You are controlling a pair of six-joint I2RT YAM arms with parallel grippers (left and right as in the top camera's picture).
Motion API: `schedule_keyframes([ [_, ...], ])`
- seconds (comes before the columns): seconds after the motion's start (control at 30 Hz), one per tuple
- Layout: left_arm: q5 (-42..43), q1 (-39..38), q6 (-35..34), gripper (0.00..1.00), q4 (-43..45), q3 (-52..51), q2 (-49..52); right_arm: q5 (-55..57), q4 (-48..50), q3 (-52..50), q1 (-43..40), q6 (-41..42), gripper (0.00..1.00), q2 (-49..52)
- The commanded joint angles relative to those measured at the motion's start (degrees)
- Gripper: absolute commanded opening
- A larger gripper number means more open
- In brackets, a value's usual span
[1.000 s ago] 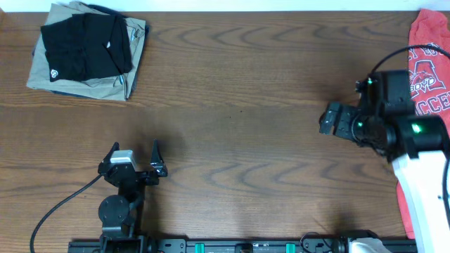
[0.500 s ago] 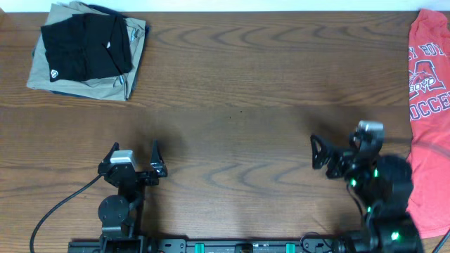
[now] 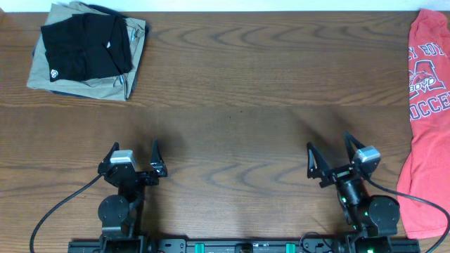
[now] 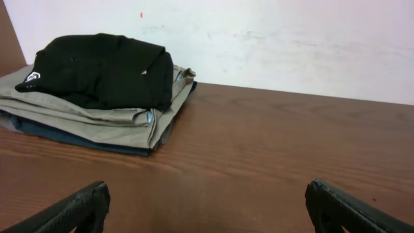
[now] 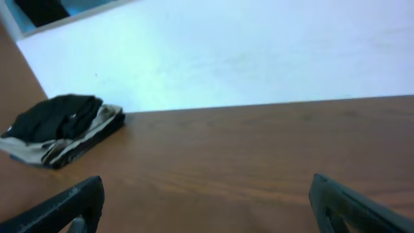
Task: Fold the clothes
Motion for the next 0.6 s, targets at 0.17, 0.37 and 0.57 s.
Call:
schedule_keyframes([
  [0.17, -0.85, 0.31, -0.48, 0.98, -2.10, -0.92, -0.37, 6.54, -2.69, -0.50, 0.48, -3.54, 0.99, -4.85],
  [0.37, -0.85, 0.31, -0.48, 0.98, -2.10, -0.92, -0.37, 9.62, -10.45, -0.50, 0.48, -5.33, 0.99, -4.85],
  [0.57, -0.85, 0.31, -0.48, 0.98, -2.10, -0.92, -0.37, 10.14, -10.58, -0.50, 0.48, -11.17, 0.99, -4.85],
])
